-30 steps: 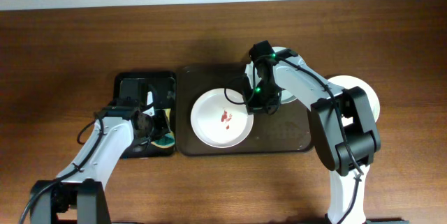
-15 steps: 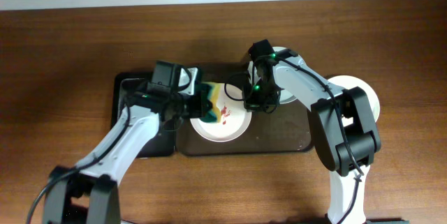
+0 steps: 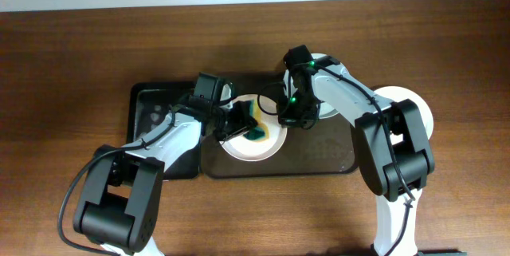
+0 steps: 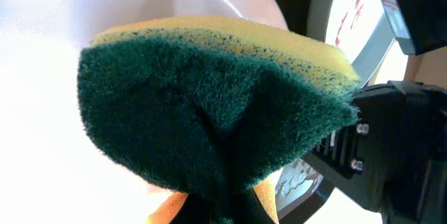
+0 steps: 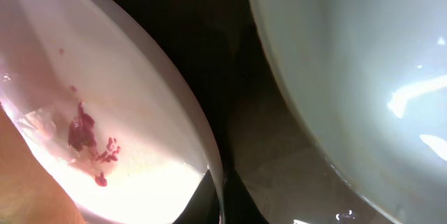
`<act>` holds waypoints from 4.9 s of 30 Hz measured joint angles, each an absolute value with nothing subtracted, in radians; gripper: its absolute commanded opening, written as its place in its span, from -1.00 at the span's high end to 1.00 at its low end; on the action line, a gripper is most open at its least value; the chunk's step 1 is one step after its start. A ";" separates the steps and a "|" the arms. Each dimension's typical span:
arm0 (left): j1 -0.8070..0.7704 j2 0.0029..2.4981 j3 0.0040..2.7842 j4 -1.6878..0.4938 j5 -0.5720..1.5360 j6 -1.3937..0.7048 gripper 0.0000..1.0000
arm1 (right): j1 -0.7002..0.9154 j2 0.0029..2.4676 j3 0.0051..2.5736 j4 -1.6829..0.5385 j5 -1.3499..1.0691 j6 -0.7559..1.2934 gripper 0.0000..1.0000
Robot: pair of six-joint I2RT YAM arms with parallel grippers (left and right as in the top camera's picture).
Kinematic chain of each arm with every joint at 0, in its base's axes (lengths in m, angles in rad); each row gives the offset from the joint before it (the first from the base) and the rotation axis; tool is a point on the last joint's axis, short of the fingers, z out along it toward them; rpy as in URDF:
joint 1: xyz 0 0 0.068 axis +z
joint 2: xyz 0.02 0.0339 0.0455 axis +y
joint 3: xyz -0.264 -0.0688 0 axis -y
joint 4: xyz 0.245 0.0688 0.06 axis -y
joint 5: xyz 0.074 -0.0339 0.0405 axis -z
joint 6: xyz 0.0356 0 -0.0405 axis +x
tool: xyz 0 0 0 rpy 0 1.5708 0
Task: Clean dirty plates on tray and stack at the side
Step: 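Scrub the held plate with the sponge in the left gripper, then return the sponge to the black tray with the left gripper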
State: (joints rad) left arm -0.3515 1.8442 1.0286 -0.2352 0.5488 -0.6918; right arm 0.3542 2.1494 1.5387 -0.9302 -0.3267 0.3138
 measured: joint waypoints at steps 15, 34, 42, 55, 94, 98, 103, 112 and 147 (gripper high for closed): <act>-0.413 1.866 1.087 -0.408 0.212 -0.623 1.00 | 0.368 2.149 1.539 -0.932 -0.337 0.315 0.92; -0.448 1.911 1.107 -0.246 0.241 -0.614 1.00 | 0.366 2.149 1.539 -0.953 -0.333 0.315 0.89; -0.421 1.758 1.127 -0.522 0.154 -0.466 1.00 | 0.367 2.149 1.539 -0.962 -0.330 0.315 0.79; -0.248 1.622 1.127 -0.548 0.259 -0.281 1.00 | 0.351 2.149 1.539 -0.879 -0.319 0.318 0.58; -0.089 1.618 1.129 -0.644 0.062 -0.193 0.99 | 0.376 2.149 1.538 -0.923 -0.311 0.344 0.83; -0.059 1.695 1.089 -0.673 0.009 -0.138 0.21 | 0.376 2.149 1.538 -0.923 -0.311 0.344 0.83; -0.059 1.745 1.082 -0.662 0.001 -0.126 -0.22 | 0.376 2.149 1.538 -0.923 -0.311 0.343 0.83; -0.059 1.842 1.082 -0.559 -0.016 -0.126 0.69 | 0.376 2.149 1.538 -0.923 -0.311 0.344 0.83; -0.059 1.658 1.110 -0.804 0.132 -0.124 -0.84 | 0.376 2.080 1.532 -1.001 -0.284 0.323 0.92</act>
